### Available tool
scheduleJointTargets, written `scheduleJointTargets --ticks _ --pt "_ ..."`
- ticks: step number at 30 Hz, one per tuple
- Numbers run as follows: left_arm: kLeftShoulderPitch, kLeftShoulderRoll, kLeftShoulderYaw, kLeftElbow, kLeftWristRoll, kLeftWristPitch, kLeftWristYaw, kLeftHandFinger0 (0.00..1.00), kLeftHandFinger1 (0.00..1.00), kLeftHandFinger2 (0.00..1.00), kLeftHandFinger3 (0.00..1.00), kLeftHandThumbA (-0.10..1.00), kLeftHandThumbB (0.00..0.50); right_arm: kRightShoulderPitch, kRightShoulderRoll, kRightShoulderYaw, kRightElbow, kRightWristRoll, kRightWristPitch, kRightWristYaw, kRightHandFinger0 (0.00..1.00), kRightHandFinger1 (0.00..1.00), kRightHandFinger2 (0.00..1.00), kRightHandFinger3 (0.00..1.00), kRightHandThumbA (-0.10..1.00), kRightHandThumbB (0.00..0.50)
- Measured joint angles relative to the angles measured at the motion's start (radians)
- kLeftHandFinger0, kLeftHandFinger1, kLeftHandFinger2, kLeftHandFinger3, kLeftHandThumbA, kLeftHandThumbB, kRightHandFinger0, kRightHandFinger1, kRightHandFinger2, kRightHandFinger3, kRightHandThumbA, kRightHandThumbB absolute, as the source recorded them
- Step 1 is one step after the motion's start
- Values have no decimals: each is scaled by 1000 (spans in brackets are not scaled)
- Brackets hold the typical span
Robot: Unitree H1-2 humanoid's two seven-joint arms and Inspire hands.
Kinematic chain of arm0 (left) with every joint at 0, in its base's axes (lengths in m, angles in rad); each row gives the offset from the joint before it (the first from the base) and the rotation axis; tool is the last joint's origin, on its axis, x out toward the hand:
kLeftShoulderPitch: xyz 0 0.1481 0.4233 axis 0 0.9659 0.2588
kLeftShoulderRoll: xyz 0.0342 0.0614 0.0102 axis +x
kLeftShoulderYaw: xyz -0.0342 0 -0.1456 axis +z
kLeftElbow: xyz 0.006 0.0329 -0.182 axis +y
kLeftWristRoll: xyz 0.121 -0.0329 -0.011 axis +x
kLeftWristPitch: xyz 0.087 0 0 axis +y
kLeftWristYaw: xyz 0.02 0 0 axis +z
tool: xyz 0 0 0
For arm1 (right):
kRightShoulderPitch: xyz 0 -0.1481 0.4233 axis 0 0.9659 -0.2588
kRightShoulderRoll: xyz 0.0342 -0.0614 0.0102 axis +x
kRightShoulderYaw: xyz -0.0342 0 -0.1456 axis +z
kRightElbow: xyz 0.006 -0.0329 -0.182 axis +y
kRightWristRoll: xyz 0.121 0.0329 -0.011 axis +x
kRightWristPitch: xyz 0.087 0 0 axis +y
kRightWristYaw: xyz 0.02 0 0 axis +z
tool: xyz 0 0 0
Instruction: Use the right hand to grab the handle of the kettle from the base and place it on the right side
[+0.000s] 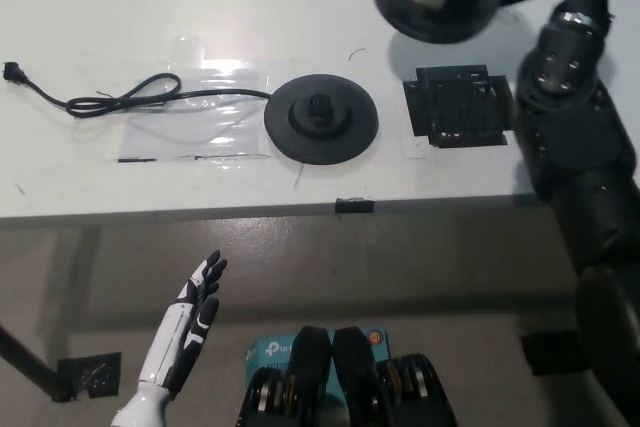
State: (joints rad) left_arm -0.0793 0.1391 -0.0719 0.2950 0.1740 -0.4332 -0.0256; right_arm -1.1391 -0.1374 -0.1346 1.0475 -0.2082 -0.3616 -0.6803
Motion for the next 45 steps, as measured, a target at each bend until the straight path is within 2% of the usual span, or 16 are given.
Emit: scheduleJointTargets --ticks 4,9,14,17,21,23,24,25,26,27,28,29,31,37,39,45 --pt "0 0 0 0 1 0 0 1000 1000 1000 1000 1000 500 32 -30 8 28 -4 -4 -5 0 61 512 601 -100 58" --pt "1 0 0 -1 1 0 0 1000 1000 1000 1000 1000 500 71 -40 15 79 -7 -5 -12 0 82 521 605 -96 94" --pt "0 0 2 -1 1 0 0 1000 1000 1000 1000 1000 500 88 -40 21 118 -6 -5 -11 0 85 517 615 -100 57" --pt "0 0 3 -1 0 0 0 1000 1000 1000 1000 1000 500 87 -39 23 134 -6 -6 -11 0 88 519 615 -100 76" --pt "0 0 3 -1 0 0 0 1000 1000 1000 1000 1000 500 88 -28 36 142 -6 -7 -13 0 60 463 566 -100 87" --pt "0 0 3 -1 0 0 0 1000 1000 1000 1000 1000 500 88 -21 43 148 -6 -12 -18 3 104 478 576 -97 113" --pt "1 0 3 -1 0 0 0 1000 1000 1000 1000 1000 500 87 -15 50 152 -7 -16 -23 86 238 663 749 -53 166" --pt "1 0 4 -1 0 0 0 1000 1000 1000 1000 1000 500 87 -9 55 155 -8 -19 -33 118 274 666 734 -3 172" --pt "1 0 4 -1 0 0 0 1000 1000 1000 1000 1000 500 87 -3 60 157 -8 -20 -41 375 559 890 949 143 223" --pt "1 0 5 -1 0 0 0 1000 1000 1000 1000 1000 500 87 2 65 159 -8 -21 -43 591 766 1000 1000 261 265" --pt "0 0 6 -1 -1 0 0 1000 1000 1000 1000 1000 500 87 6 70 163 -7 -22 -41 863 1000 1000 1000 324 303" --pt "0 0 7 -1 -1 0 0 1000 1000 1000 1000 1000 500 88 10 71 164 -4 -24 -32 990 1000 1000 1000 378 313" --pt "0 0 8 -1 -2 0 0 1000 1000 1000 1000 1000 500 88 14 73 163 7 -28 -4 1000 1000 1000 1000 499 370" --pt "1 0 12 -1 -10 0 0 1000 1000 1000 1000 1000 500 97 -2 105 158 20 -45 72 1000 1000 1000 1000 555 493" --pt "1 0 13 -1 -12 0 0 1000 1000 1000 1000 1000 500 104 -10 112 153 21 -48 87 1000 1000 1000 1000 535 496" --pt "0 0 17 0 -16 0 0 1000 1000 1000 1000 1000 500 159 -47 119 86 30 -55 152 1000 1000 1000 1000 640 500"
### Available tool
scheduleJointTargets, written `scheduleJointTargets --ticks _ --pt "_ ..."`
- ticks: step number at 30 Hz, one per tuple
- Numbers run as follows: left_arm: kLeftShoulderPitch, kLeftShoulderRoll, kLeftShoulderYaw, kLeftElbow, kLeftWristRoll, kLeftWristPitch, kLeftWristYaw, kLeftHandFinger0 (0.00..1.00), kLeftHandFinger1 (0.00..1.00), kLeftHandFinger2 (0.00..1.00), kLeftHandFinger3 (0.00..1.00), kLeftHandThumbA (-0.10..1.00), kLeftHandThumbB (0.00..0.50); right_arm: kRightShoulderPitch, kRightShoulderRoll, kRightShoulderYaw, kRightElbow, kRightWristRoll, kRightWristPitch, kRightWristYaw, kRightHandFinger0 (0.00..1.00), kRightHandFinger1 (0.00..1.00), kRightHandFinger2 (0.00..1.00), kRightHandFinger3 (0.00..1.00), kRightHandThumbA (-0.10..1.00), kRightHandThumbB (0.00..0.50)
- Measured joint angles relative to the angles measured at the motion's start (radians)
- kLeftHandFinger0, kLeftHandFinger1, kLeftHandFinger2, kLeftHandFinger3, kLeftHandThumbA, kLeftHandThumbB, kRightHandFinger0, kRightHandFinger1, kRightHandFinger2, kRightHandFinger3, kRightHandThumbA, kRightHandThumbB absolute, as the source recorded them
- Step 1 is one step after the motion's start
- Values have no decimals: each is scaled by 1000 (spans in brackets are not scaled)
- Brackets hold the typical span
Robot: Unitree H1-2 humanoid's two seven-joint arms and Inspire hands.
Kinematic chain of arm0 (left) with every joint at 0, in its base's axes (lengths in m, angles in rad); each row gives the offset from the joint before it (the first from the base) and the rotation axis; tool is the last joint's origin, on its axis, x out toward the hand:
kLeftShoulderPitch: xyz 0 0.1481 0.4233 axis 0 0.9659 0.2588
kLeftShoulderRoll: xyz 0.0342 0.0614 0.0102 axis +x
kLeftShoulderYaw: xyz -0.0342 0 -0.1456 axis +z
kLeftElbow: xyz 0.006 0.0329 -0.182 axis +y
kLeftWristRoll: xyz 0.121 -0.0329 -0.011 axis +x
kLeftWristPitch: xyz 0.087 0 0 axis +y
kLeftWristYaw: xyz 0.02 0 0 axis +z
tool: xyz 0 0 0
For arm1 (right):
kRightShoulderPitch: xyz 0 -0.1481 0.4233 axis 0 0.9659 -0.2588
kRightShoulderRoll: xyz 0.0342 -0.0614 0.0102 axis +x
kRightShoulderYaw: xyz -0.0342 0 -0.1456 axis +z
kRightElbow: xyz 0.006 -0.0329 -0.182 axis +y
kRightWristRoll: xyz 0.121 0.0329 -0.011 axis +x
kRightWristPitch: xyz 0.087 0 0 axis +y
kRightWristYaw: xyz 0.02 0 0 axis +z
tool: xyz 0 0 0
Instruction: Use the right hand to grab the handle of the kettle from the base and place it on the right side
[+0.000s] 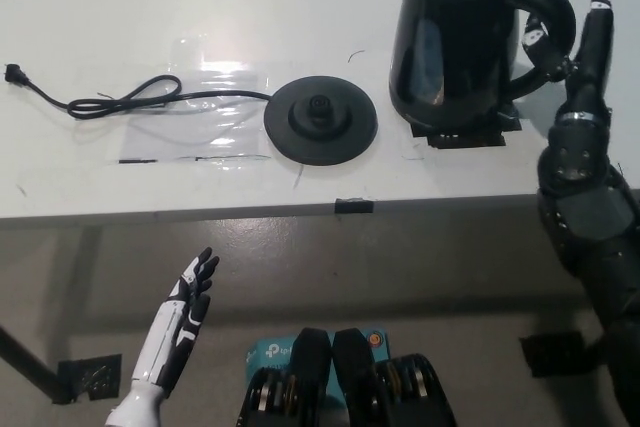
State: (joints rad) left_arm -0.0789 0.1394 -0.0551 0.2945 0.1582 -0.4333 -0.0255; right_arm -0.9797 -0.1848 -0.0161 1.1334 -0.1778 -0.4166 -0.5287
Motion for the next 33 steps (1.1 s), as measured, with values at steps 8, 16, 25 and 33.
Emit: scheduleJointTargets --ticks 8,16,25,33 --pt "-1 1 4 0 -2 0 0 1000 1000 1000 1000 1000 500 130 -42 -9 -204 55 -3 147 1000 1000 1000 1000 810 500" --pt "-1 3 8 1 -2 0 0 1000 1000 1000 1000 1000 500 304 -75 -15 -503 121 8 286 1000 1000 1000 1000 875 500" --pt "-1 3 8 4 -2 0 0 1000 1000 1000 1000 1000 500 426 -76 -46 -815 217 43 358 1000 1000 1000 1000 1000 500" --pt "-7 2 8 30 -2 1 0 1000 1000 1000 1000 1000 500 651 -44 -3 -1159 205 69 379 1000 1000 1000 1000 1000 500"
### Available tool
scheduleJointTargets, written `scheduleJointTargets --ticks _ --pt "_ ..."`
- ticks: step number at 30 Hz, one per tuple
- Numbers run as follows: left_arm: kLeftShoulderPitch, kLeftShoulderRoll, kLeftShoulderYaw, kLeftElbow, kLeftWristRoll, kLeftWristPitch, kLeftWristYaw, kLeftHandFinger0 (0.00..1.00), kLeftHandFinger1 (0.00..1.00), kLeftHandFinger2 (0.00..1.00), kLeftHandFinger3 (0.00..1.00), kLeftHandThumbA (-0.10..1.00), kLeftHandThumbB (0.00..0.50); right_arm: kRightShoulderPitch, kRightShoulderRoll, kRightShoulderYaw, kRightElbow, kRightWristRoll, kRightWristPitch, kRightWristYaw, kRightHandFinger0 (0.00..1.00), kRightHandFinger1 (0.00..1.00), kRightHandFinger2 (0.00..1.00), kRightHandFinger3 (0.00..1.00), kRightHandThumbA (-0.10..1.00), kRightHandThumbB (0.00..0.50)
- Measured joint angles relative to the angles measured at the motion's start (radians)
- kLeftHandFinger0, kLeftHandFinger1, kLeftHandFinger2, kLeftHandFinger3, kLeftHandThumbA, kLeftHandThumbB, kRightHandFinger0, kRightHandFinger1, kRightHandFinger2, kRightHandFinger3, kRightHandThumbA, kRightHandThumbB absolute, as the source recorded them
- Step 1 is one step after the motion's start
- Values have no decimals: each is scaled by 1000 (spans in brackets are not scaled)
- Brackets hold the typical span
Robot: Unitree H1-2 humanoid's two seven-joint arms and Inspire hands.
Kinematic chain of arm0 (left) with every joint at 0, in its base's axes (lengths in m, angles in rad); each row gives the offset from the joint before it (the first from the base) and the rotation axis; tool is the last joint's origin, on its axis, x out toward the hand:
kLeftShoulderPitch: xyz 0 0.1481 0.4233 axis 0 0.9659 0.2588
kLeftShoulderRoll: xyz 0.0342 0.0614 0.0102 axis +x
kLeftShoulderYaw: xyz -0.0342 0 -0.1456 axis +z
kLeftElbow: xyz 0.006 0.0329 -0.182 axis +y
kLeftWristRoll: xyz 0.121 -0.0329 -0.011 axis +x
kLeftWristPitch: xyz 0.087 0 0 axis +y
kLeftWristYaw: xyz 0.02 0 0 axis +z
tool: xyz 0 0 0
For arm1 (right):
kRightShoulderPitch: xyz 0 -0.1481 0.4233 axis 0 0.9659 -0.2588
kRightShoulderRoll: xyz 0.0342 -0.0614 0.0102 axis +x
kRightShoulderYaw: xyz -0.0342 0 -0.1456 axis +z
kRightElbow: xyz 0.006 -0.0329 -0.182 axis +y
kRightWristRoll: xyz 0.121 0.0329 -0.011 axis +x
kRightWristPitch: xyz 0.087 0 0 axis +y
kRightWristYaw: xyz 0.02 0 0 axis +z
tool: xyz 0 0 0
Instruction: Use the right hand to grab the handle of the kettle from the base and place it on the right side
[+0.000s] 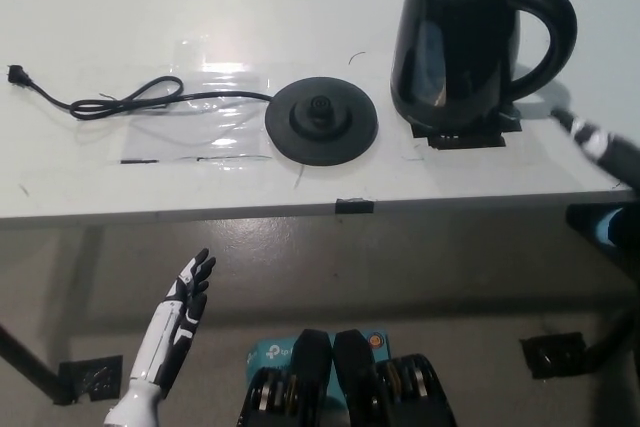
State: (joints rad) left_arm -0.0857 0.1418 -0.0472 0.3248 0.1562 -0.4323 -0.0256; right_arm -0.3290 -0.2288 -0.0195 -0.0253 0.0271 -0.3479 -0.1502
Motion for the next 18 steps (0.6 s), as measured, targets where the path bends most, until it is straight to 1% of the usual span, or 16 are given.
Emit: scheduleJointTargets --ticks 1,2,4,5,7,12,17,18 --pt "0 0 0 0 -1 0 0 1000 1000 1000 1000 1000 500 45 14 26 -38 -16 -2 5 1000 1000 1000 1000 1000 487" --pt "0 1 1 0 -2 -1 0 1000 1000 1000 1000 1000 500 62 19 36 -48 -21 -4 7 1000 1000 1000 1000 1000 461" --pt "0 2 2 0 -10 -1 0 1000 1000 1000 1000 1000 500 160 63 98 -40 -43 -16 25 1000 1000 1000 1000 1000 464" --pt "0 2 2 0 -13 -1 0 1000 1000 1000 1000 1000 500 197 85 116 -9 -53 -19 31 1000 1000 1000 1000 1000 456" --pt "0 3 2 0 -14 -1 0 1000 1000 1000 1000 1000 500 217 101 135 56 -57 -23 43 1000 1000 1000 1000 1000 459" --pt "0 6 1 0 -14 -1 0 1000 1000 1000 1000 1000 500 223 110 160 219 -71 -26 72 1000 1000 1000 1000 1000 398" --pt "1 9 -5 1 -14 -1 0 1000 1000 1000 1000 1000 500 227 114 161 254 -85 -29 86 1000 1000 1000 1000 1000 414" --pt "0 9 -7 2 -14 -1 0 1000 1000 1000 1000 1000 500 227 114 161 258 -91 -28 88 1000 1000 1000 1000 1000 400"
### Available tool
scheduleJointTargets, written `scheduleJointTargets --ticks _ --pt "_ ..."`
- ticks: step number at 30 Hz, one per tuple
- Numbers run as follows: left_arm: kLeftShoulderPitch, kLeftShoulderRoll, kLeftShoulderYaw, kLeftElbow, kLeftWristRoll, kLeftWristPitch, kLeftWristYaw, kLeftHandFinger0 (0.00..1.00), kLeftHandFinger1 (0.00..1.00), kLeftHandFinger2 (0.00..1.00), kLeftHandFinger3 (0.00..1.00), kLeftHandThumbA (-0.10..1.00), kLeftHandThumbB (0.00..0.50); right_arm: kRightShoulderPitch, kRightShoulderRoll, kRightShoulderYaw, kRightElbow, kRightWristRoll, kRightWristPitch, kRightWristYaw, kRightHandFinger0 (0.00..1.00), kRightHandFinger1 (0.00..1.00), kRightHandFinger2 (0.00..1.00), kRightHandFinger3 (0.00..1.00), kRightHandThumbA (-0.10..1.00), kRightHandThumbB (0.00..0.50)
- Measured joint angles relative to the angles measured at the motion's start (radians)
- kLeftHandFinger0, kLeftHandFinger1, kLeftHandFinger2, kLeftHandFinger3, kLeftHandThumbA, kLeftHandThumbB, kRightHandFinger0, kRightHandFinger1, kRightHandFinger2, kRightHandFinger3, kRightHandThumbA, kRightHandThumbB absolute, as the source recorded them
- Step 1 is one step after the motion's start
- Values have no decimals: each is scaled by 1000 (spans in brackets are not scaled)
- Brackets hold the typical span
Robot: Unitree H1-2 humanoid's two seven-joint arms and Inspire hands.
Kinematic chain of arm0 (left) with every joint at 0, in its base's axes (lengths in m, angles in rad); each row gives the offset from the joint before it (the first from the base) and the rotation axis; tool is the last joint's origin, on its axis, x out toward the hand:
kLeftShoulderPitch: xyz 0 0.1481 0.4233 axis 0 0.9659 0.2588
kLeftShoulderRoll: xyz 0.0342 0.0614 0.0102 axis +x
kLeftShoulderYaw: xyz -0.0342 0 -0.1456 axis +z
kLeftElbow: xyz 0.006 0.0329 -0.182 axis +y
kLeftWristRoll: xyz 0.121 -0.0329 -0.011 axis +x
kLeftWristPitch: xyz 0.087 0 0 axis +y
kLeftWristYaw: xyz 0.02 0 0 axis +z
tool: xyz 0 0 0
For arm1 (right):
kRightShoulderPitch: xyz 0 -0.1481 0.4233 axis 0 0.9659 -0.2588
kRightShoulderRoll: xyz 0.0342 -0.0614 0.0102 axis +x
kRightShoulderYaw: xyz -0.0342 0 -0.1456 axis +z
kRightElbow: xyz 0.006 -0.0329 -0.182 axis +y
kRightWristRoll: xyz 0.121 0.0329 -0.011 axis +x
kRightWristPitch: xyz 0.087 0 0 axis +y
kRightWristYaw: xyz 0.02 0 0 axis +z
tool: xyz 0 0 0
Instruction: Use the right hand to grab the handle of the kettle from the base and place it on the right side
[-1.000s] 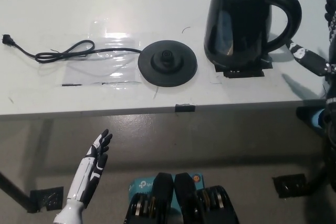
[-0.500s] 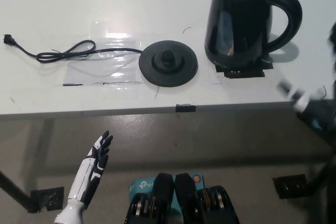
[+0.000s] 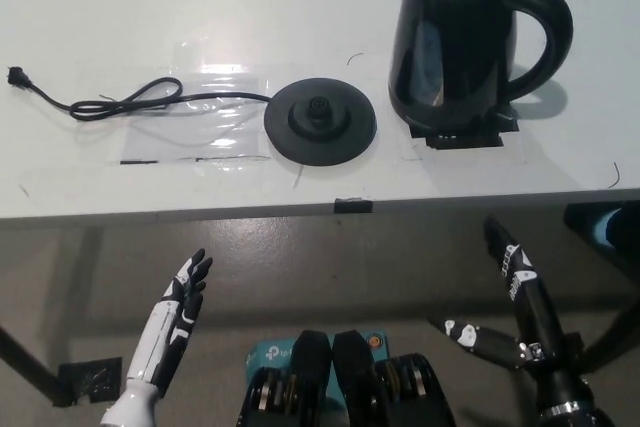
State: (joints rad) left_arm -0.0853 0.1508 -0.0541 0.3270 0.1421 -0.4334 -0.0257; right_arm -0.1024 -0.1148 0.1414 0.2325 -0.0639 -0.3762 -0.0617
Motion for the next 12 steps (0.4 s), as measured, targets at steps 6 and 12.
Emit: scheduleJointTargets --ticks 6,12 --pt "-1 1 -7 3 9 0 0 1000 1000 1000 1000 1000 500 0 -1 -2 28 -4 2 20 1000 1000 1000 1000 1000 357" --pt "-3 4 -8 7 11 0 1 1000 1000 1000 1000 1000 500 0 -1 -8 40 -2 2 35 1000 1000 1000 1000 1000 346"
